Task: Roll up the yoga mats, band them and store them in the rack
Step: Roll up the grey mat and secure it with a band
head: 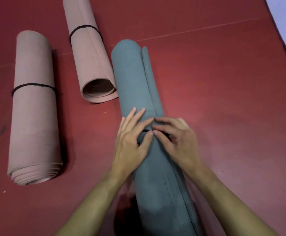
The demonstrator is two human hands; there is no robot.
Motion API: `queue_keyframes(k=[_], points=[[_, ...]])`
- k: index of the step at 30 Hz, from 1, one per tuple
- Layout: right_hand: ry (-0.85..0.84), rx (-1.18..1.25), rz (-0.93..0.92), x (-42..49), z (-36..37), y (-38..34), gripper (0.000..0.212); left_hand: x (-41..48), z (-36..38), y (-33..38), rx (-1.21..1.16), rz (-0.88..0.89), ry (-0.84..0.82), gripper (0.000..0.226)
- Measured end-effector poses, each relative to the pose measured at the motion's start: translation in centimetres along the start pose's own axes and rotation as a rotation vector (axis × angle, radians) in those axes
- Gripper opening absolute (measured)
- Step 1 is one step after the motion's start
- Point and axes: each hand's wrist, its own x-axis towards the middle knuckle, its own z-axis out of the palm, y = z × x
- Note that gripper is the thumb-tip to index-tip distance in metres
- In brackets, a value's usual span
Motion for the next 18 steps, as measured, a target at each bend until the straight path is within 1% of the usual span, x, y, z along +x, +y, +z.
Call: queue_keyframes(k=[3,6,8,10,12,15,18], points=[[-0.048,0.154,0.036,-0.7,-1.5,2.3,0.024,0.2,1.1,-0.2,0.007,0.023,0.013,0.031],[-0.066,0.194,0.035,-0.8,-2.2,3.2,0.023,0.0,1.3,0.0,0.031,0.036,0.089,0.019],[-0.048,0.141,-0.022,-0.2,-2.1,3.0,0.017,0.2,1.1,0.2,0.049,0.023,0.117,0.013],[-0.051,-0.007,-0.11,0.5,-1.6,2.4,0.011,0.4,0.7,0.2,0.078,-0.001,0.128,0.011],[-0.062,-0.117,-0.204,0.9,-1.0,2.0,0.011,0.6,0.3,0.2,0.128,-0.011,0.145,0.012],[-0.089,-0.038,-0.23,0.5,-1.1,2.3,0.014,0.7,0.0,0.4,0.192,-0.001,0.15,0.014],[-0.036,0.015,-0.2,-0.4,-1.7,3.2,0.015,0.7,0.3,0.7,0.198,0.006,0.159,0.008]])
